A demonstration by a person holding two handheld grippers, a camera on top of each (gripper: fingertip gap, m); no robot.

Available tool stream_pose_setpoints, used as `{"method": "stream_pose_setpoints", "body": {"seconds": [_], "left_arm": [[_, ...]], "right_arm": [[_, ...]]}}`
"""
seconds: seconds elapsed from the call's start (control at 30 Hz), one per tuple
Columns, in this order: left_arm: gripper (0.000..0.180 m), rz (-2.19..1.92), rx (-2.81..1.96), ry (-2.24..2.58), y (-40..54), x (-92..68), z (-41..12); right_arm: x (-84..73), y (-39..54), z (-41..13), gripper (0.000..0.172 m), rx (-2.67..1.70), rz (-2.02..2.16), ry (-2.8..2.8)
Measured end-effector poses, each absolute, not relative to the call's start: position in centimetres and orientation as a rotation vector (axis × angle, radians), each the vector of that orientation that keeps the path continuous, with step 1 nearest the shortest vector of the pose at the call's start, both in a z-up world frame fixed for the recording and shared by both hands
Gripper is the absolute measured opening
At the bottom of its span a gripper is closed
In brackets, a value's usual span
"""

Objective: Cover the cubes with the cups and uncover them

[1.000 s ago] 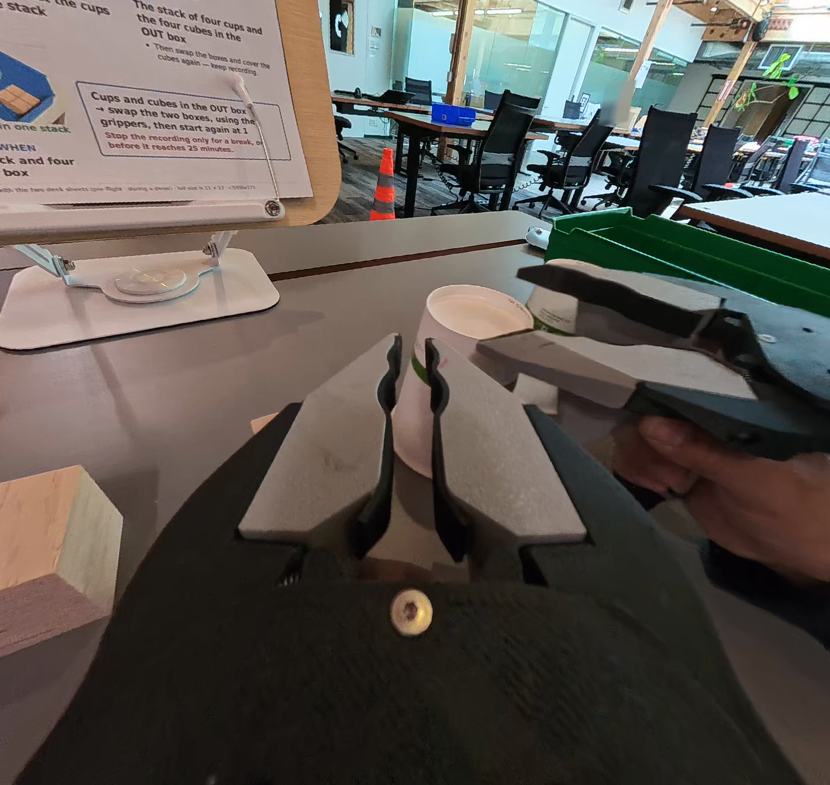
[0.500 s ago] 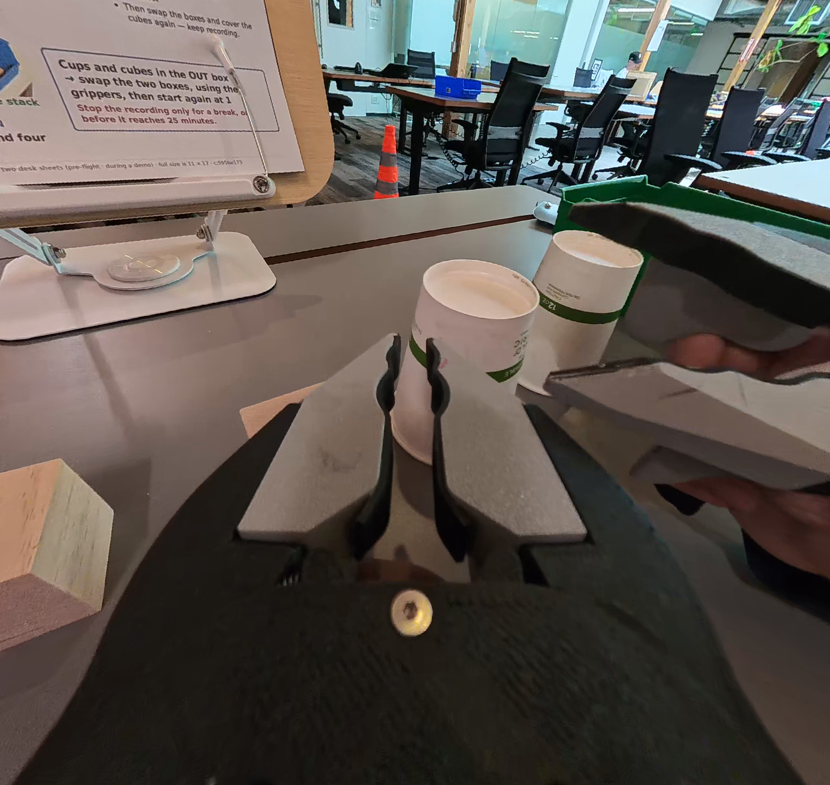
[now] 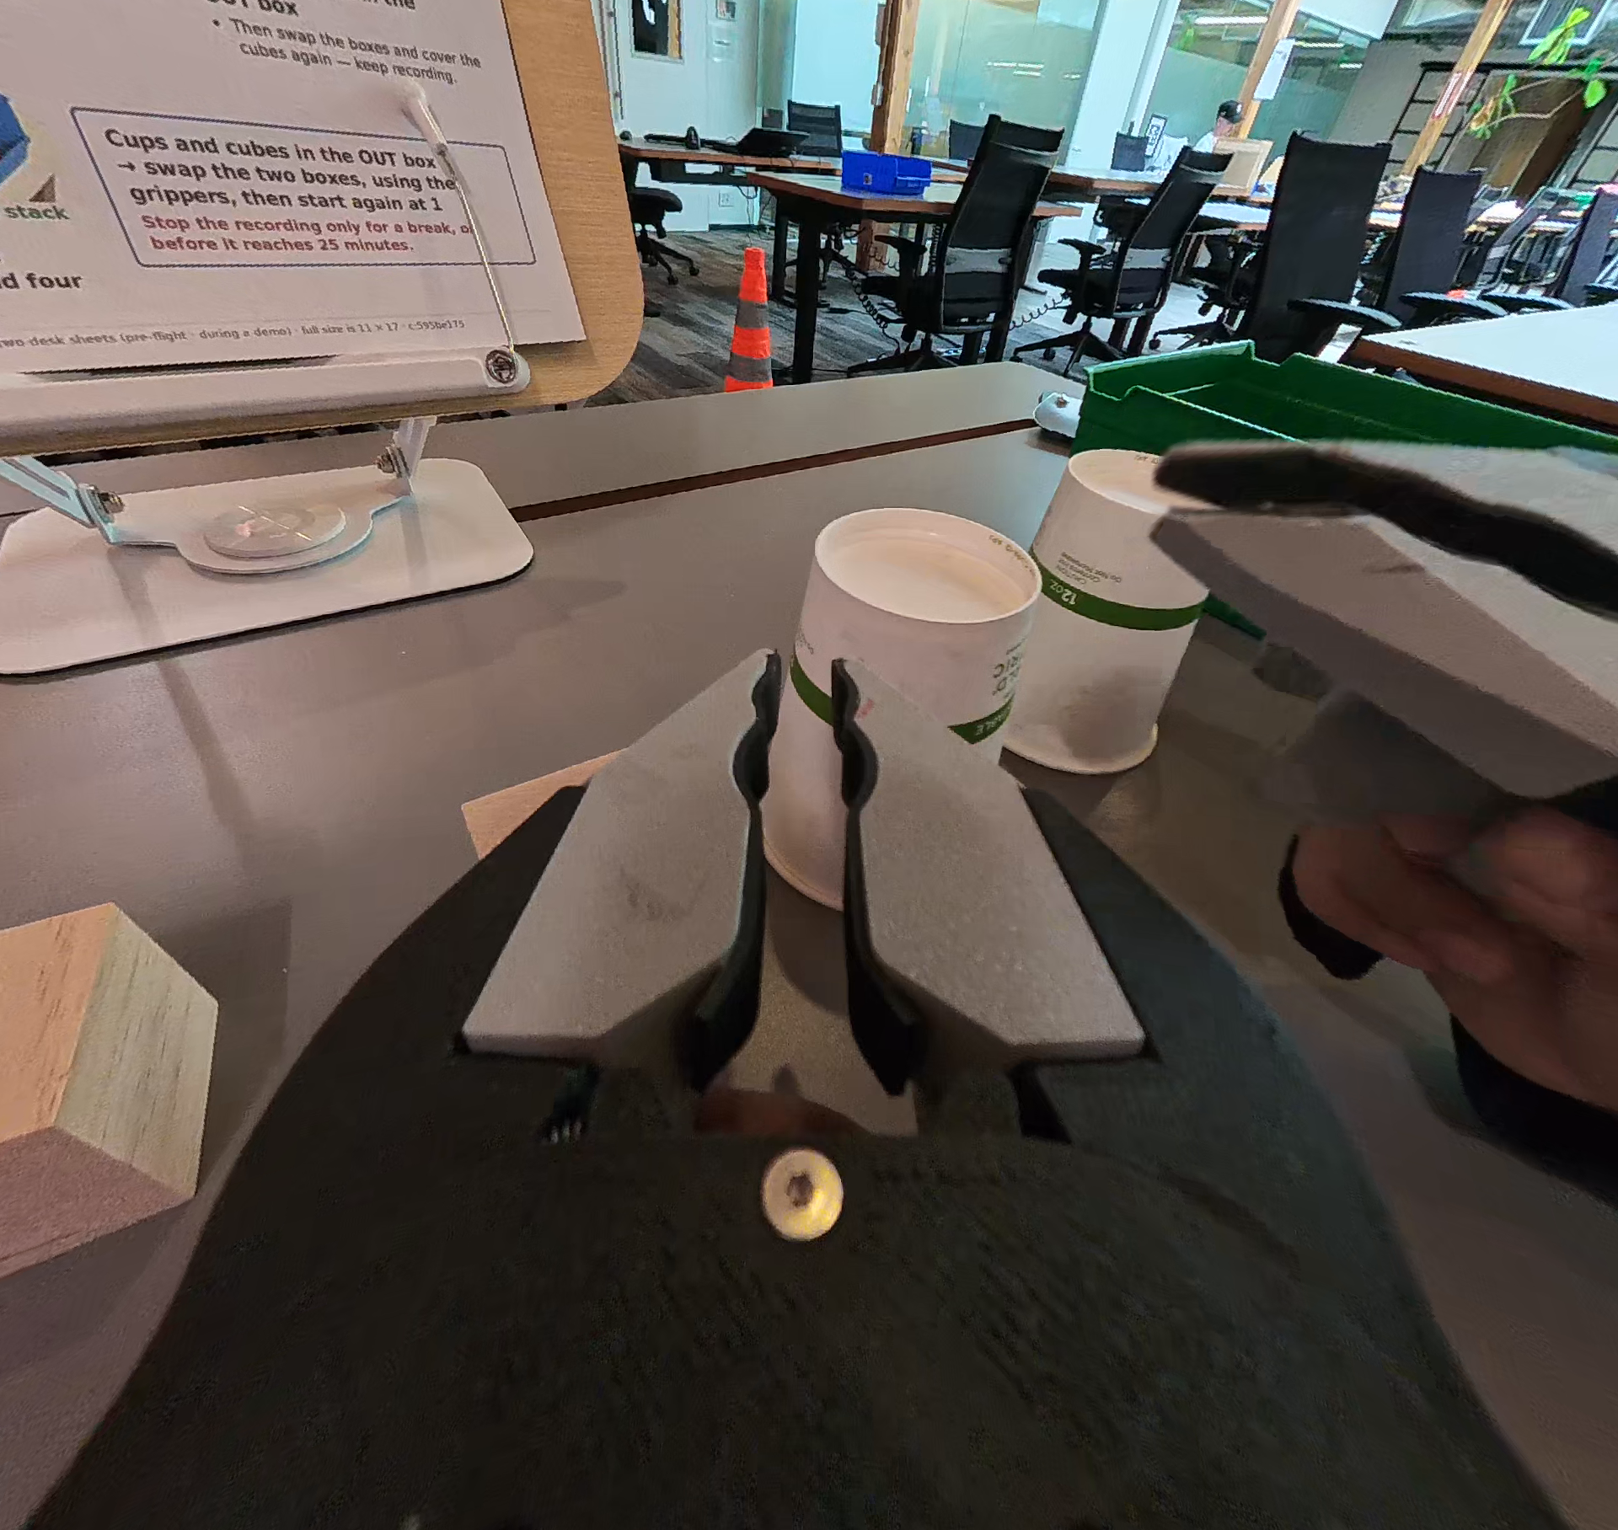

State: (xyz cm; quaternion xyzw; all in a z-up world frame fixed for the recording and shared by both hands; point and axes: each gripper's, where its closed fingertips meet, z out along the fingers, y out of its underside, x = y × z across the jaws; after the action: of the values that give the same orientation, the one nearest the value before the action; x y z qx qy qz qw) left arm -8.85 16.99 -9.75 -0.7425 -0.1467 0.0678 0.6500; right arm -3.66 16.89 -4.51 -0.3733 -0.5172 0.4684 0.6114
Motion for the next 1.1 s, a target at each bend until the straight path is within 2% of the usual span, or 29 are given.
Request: {"method": "stream_pose_setpoints", "body": {"seconds": [0.07, 0.1, 0.17, 0.2, 0.27, 0.3, 0.4, 0.47, 0.53, 0.77, 0.87, 0.93, 1.0, 1.1], "left_arm": [[0.011, 0.156, -1.687, -0.337, 17.0, -8.9, -9.8], [0.012, 0.157, -1.686, -0.339, 17.0, -8.9, -9.8], [0.005, 0.16, -1.682, -0.334, 16.9, -8.9, -9.7], [0.0, 0.16, -1.677, -0.323, 16.9, -8.8, -9.6], [0.0, 0.16, -1.679, -0.321, 17.0, -8.7, -9.6], [0.001, 0.164, -1.683, -0.323, 17.0, -8.8, -9.7], [0.017, 0.186, -1.681, -0.326, 16.9, -8.9, -9.6], [0.021, 0.239, -1.668, -0.332, 16.5, -9.5, -9.0], [0.025, 0.26, -1.629, -0.35, 15.7, -9.9, -8.1], [0.029, 0.398, -1.55, -0.366, 7.8, -14.3, 1.1], [0.022, 0.571, -1.488, -0.436, 2.0, -19.6, 6.6], [0.021, 0.611, -1.51, -0.481, -0.8, -22.8, 8.5], [0.025, 0.536, -1.646, -0.5, -1.8, -24.8, 7.7], [0.03, 0.502, -1.917, -0.53, -2.2, -27.3, 3.1]], "right_arm": [[-3.7, 16.9, -4.6, 0.029, -0.873, 1.091, -1.192], [-3.8, 16.6, -4.9, 0.0, -0.867, 1.08, -1.229], [-3.8, 16.5, -5.1, 0.0, -0.86, 1.062, -1.245], [-3.8, 16.7, -5.0, 0.005, -0.867, 1.064, -1.229], [-4.0, 16.8, -5.3, 0.019, -0.903, 1.072, -1.239], [-4.1, 16.6, -5.5, 0.0, -0.894, 1.073, -1.267], [-4.0, 16.6, -5.5, 0.0, -0.883, 1.064, -1.263], [-4.2, 16.6, -5.7, 0.025, -0.905, 1.072, -1.266], [-4.4, 16.6, -6.2, 0.023, -0.919, 1.074, -1.292], [-4.4, 16.3, -6.4, 0.021, -0.922, 1.07, -1.303], [-4.2, 15.9, -6.2, 0.02, -0.907, 1.067, -1.304], [-4.2, 15.7, -6.2, 0.019, -0.893, 1.059, -1.307], [-4.2, 15.5, -6.2, 0.019, -0.885, 1.049, -1.315], [-4.2, 15.3, -6.3, 0.019, -0.879, 1.048, -1.323]]}}
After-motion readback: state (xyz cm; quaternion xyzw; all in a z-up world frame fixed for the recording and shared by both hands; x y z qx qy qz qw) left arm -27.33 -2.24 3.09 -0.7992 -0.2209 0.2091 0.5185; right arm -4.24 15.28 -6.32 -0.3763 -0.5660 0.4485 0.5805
